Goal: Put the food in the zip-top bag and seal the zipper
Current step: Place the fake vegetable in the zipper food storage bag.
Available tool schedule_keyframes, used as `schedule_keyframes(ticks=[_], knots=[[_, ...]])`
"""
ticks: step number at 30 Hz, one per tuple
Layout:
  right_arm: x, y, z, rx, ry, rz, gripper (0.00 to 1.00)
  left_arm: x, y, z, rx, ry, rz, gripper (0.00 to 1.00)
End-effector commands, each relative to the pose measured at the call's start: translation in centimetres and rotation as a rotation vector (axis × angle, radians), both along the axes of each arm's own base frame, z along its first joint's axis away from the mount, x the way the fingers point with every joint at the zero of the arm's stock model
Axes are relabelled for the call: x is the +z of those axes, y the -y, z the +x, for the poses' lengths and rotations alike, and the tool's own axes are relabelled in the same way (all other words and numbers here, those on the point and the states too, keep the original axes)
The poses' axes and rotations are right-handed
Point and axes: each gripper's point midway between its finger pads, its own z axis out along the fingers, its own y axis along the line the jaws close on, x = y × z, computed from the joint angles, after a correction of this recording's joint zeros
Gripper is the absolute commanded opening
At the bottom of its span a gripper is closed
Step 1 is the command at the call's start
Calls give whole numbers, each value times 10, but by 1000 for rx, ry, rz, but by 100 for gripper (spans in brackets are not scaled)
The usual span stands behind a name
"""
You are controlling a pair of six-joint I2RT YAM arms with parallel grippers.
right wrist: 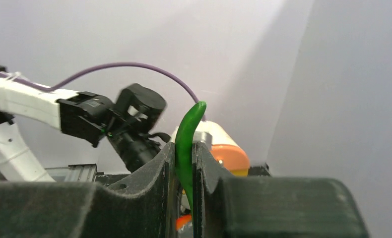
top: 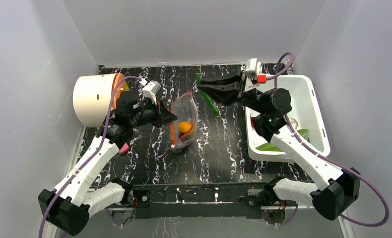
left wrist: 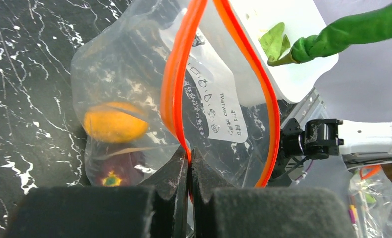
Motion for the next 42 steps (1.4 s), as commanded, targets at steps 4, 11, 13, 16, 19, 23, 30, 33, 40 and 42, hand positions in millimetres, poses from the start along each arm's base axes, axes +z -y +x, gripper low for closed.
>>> schedule_keyframes(ticks=[4,11,13,16,19,23,30,33,40,42], knots=[[56,-13,-65,139,344,98,0,18,12,-9,-73,-13,-60,0],[61,-42,-97,274,460,115,0,16,17,-16,-129,-26,-68,0],[59,-51,-99,299,478,110,0,17,19,-19,-153,-32,-75,0],[60,-59,-104,339,500,117,0,15,19,-22,-170,-38,-69,0],[53,-64,-108,378,517,103,0,13,18,-25,-179,-40,-60,0],[40,-71,-108,416,525,81,0,16,18,-29,-194,-31,-64,0],[7,-78,-112,487,558,-15,0,18,17,-36,-223,-17,-57,0],[-33,-83,-105,482,656,-182,0,21,16,-44,-267,9,-51,0],[-105,-80,-89,494,604,-485,0,30,15,-67,-395,25,-39,0],[-129,-78,-89,534,557,-538,0,32,16,-66,-401,45,-44,0]])
